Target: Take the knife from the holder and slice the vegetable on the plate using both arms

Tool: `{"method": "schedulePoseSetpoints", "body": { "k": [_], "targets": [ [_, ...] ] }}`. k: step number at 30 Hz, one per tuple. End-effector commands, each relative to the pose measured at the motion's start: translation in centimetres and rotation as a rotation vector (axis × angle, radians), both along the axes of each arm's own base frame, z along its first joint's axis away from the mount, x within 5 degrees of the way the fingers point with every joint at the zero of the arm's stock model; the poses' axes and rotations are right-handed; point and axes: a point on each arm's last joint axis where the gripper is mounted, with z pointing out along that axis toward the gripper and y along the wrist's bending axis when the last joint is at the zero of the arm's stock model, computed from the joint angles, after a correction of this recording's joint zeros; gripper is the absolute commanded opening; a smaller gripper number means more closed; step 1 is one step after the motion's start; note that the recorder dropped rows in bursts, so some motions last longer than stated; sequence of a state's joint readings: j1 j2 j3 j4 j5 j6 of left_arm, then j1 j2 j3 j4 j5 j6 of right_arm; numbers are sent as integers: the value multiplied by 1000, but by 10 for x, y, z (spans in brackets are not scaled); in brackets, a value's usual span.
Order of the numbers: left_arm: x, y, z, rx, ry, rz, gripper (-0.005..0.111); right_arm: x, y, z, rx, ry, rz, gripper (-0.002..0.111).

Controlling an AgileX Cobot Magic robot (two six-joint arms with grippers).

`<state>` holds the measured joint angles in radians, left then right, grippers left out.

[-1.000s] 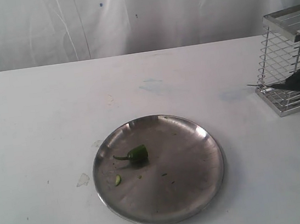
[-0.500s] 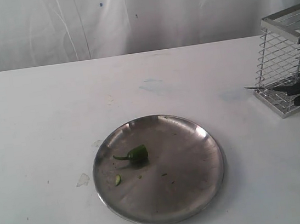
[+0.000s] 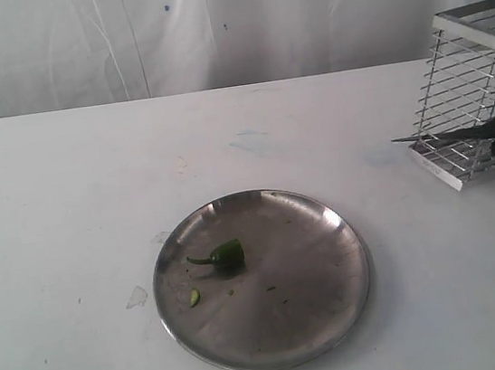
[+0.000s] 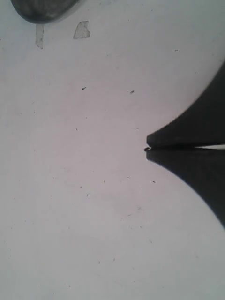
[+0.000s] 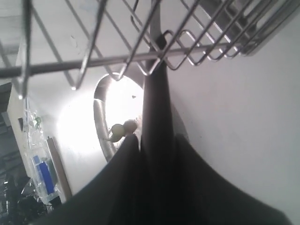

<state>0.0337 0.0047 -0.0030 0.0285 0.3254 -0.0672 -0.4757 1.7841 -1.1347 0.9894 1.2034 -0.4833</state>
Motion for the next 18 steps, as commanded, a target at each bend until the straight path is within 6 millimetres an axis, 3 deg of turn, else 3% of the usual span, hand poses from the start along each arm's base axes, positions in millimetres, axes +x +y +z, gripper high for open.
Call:
{"method": "schedulePoseSetpoints", "body": {
  "k": [1,6,13,18],
  "targets": [
    [-1,-1,-2,-8,18,-6,0,-5,-2,20,-68,-18,25,0],
    [-1,-1,-2,-8,18,-6,0,-20,-12,7,-241,164,61,0],
    [-1,-1,-2,-8,18,-6,0,-18,-5,24,-177,70,29,0],
    [-1,-1,-2,-8,18,-6,0,-18,-5,25,-185,70,32,0]
  ]
}}
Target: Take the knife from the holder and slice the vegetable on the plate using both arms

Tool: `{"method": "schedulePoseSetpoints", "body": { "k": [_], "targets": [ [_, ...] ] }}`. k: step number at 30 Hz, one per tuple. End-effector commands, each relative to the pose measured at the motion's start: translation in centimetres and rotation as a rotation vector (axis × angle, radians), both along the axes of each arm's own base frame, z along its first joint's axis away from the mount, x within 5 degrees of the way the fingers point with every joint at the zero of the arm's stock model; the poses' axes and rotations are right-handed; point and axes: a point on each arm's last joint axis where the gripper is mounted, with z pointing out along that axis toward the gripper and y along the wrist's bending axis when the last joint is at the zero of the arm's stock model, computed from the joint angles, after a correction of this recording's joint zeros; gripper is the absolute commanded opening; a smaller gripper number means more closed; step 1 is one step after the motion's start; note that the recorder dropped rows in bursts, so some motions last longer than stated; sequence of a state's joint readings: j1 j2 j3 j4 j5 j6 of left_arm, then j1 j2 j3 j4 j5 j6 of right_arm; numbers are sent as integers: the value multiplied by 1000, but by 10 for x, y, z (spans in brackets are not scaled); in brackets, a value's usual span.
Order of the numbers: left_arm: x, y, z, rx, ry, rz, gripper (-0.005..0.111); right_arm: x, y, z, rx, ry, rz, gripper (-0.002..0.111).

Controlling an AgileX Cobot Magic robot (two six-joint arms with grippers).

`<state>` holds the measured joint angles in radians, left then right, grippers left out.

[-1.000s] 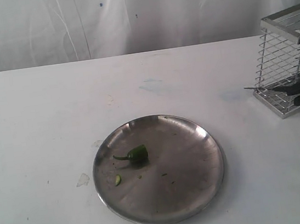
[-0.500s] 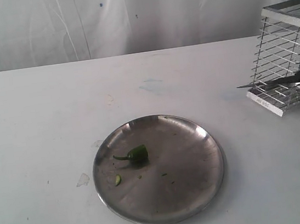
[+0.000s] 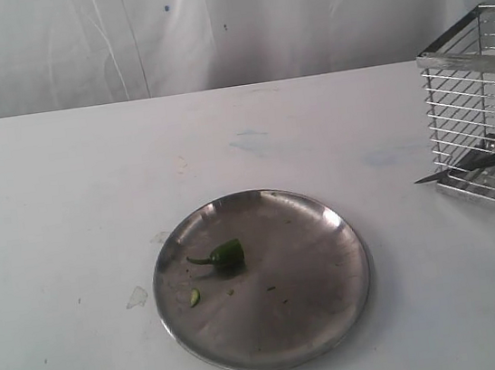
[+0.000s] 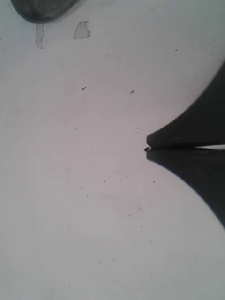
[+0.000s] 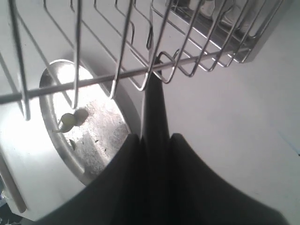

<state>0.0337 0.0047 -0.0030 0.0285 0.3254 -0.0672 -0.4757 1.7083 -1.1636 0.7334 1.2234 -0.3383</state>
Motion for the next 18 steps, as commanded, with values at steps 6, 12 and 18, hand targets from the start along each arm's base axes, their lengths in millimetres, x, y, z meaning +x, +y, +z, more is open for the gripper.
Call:
{"method": "schedulePoseSetpoints", "body": {
  "k": [6,12,18],
  "targets": [
    [-1,-1,-2,-8,18,-6,0,-6,-3,2,-75,3,42,0],
    [-1,-1,-2,-8,18,-6,0,-9,-8,-1,-139,43,51,0],
    [-1,-1,-2,-8,18,-6,0,3,4,11,34,-105,22,0]
  ]
}}
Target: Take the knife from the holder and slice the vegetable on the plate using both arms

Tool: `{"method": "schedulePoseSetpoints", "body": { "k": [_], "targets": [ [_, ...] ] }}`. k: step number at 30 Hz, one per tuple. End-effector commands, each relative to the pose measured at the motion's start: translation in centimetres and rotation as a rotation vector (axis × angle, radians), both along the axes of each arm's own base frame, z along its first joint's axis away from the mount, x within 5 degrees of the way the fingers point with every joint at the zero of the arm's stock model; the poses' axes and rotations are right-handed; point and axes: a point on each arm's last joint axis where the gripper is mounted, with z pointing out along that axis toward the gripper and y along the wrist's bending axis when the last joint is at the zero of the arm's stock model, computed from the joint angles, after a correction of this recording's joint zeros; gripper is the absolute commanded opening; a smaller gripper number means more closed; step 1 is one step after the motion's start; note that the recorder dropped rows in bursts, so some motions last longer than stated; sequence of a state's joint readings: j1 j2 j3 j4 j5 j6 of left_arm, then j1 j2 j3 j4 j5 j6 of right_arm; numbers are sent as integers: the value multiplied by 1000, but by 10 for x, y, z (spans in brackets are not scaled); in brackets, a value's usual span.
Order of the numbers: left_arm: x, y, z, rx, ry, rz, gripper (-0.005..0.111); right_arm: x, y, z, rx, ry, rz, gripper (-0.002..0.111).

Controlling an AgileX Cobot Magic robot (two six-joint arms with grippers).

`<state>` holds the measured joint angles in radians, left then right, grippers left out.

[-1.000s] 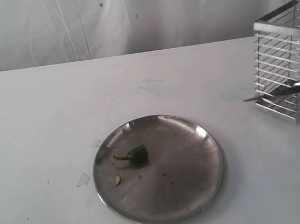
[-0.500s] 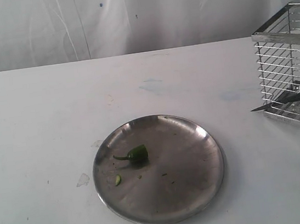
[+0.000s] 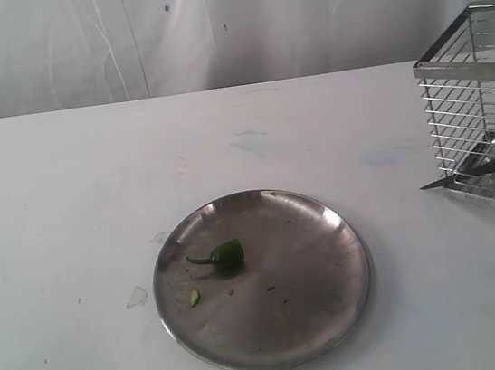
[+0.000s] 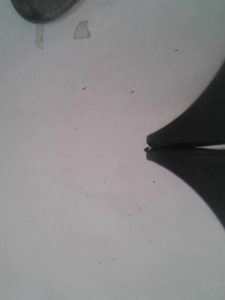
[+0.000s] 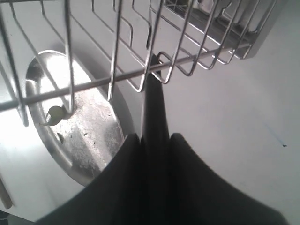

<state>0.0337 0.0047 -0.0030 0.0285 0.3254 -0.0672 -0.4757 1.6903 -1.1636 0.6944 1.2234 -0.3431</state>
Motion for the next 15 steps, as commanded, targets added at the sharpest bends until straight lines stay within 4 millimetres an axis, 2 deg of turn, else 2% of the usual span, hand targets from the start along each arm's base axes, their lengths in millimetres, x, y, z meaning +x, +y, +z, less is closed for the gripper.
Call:
{"method": "schedulePoseSetpoints", "body": {
  "k": [1,7,11,15],
  "targets": [
    [-1,-1,-2,-8,18,-6,0,8,6,9,93,-123,2,0],
    [-1,-1,-2,-8,18,-6,0,6,7,6,92,-115,10,4],
    [-1,-1,-2,-8,18,-6,0,-2,8,-7,79,-59,28,19],
    [-1,-1,-2,-8,18,-6,0,-2,7,-9,68,-62,24,34]
  ]
}}
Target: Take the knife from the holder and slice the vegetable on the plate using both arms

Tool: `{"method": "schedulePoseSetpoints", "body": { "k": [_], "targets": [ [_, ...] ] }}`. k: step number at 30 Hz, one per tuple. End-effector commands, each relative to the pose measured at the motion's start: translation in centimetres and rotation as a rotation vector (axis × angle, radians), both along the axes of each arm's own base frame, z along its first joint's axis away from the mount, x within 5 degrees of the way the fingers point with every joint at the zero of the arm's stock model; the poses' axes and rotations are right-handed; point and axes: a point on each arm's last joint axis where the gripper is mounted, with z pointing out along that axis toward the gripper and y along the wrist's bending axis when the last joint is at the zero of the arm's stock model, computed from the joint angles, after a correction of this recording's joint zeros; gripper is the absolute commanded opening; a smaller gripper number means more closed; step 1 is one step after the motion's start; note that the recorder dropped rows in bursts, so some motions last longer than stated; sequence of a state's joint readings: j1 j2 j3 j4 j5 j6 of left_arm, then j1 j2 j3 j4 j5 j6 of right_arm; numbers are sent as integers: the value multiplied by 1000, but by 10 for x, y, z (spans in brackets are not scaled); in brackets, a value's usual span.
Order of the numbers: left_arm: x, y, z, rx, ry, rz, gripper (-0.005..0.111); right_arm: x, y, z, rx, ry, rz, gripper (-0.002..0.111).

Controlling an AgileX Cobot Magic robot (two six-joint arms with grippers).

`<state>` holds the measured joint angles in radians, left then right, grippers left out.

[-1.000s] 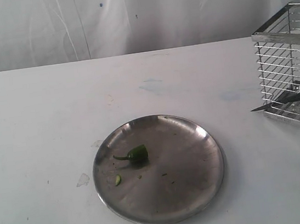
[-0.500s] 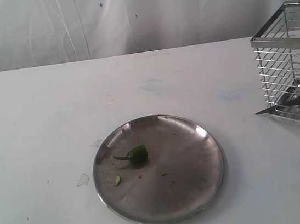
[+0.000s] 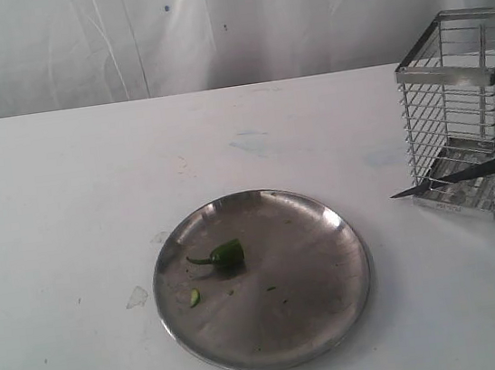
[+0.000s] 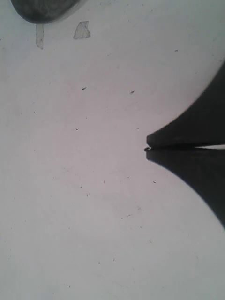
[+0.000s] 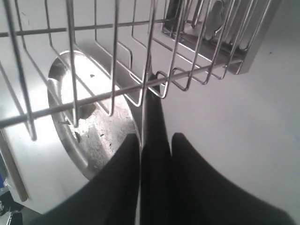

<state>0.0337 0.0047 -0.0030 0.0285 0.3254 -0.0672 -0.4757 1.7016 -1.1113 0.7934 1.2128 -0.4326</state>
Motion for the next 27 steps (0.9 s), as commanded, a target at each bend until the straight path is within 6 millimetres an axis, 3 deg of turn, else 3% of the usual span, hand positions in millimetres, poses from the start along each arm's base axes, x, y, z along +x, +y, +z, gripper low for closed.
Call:
{"method": "schedulePoseSetpoints", "body": {
  "k": [1,7,12,17,22,27],
  "targets": [
    [-1,-1,-2,-8,18,-6,0,-1,0,2,-11,-32,22,37],
    [-1,-1,-2,-8,18,-6,0,-2,1,4,-27,-75,78,50],
    [-1,-1,-2,-8,18,-6,0,-3,1,4,-30,-73,82,51],
    [-1,-1,-2,-8,18,-6,0,-6,-12,10,-189,4,110,48],
    [-1,-1,-2,-8,18,-6,0,-26,-18,34,-368,60,66,45],
    [-1,-1,-2,-8,18,-6,0,-35,-1,68,-297,-69,-13,45]
  ]
}}
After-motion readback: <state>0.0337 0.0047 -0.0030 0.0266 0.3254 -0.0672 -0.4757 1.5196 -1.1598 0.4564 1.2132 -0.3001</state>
